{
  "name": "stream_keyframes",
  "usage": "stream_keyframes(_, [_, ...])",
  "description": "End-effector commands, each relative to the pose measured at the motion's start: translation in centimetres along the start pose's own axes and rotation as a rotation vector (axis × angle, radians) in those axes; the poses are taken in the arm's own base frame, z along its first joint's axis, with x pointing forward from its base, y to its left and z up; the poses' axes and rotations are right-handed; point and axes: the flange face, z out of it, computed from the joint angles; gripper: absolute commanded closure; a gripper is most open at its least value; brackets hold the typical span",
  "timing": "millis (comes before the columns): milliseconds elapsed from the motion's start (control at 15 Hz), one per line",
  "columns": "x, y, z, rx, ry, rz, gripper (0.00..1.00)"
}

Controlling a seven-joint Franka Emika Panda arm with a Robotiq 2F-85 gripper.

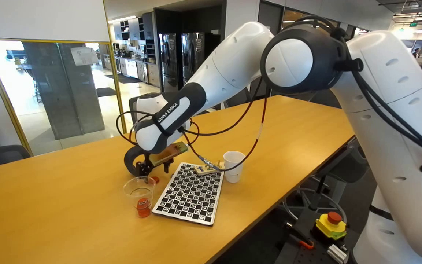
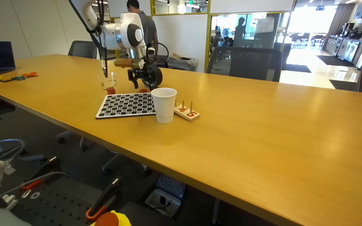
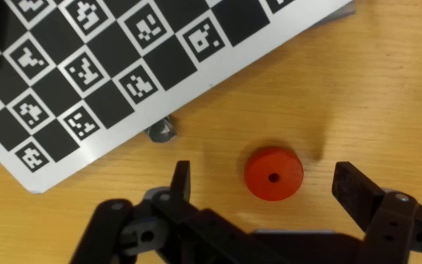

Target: Put the blue block in the white cup and the orange blocks in the transparent cup

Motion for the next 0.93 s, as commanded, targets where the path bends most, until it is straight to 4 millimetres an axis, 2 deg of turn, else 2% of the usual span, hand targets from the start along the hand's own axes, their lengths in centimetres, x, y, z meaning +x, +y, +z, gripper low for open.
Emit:
stream_keyframes(0, [1.23, -0.14, -0.26, 0.031, 0.008, -0.014, 0.0])
stream_keyframes(533, [1.61, -0.3, 0.11, 0.062, -0.006, -0.033, 0.0])
stream_keyframes(600, [1.64, -0.3, 0.16, 0.071, -0.005, -0.039, 0.25])
stream_keyframes(667, [1.69, -0.32, 0.16, 0.077, -0.008, -0.041, 0.26])
stream_keyframes(867, [1.65, -0.27, 0.16, 0.087, -0.024, -0.044, 0.49])
